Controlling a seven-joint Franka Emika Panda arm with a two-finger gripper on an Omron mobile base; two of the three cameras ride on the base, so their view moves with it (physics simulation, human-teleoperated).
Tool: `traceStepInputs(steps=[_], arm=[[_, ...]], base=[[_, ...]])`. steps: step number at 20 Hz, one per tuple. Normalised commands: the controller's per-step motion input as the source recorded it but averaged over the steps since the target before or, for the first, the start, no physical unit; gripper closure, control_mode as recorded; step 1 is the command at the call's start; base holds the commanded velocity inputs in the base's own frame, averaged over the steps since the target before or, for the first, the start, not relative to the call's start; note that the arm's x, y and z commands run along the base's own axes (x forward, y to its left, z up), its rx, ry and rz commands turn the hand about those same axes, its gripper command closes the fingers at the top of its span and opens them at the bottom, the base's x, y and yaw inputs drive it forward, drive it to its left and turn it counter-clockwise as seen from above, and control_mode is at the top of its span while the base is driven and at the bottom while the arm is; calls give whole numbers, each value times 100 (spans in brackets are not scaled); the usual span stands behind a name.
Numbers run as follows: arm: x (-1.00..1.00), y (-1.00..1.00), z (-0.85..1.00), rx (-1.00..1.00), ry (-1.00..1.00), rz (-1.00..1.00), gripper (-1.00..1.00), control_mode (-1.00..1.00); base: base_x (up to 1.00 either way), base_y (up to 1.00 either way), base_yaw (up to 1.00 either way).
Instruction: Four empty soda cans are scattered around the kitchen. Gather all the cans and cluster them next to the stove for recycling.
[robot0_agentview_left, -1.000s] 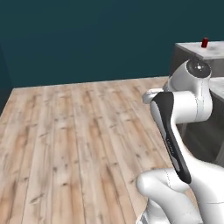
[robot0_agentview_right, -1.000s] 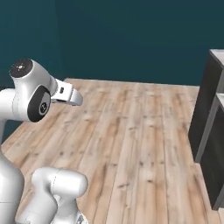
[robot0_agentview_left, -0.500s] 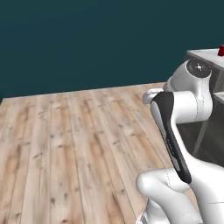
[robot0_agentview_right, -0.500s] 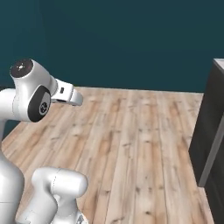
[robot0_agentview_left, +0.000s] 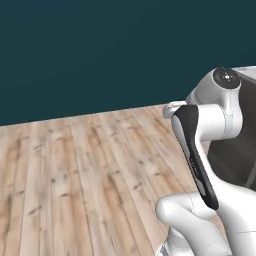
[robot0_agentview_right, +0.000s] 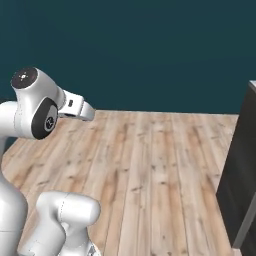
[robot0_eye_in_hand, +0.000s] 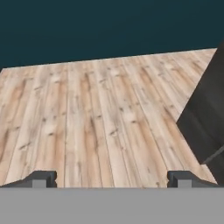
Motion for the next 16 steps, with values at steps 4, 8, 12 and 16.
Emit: traceStepInputs(steps=[4, 8, 12, 16], arm=[[0, 0, 0, 0, 0, 0, -100, 100], [0, 0, 0, 0, 0, 0, -100, 100], [0, 0, 0, 0, 0, 0, -100, 100], [0, 0, 0, 0, 0, 0, -100, 100]], base=[[96, 15, -16], [83, 11, -19], [16, 7, -45], [0, 0, -50]])
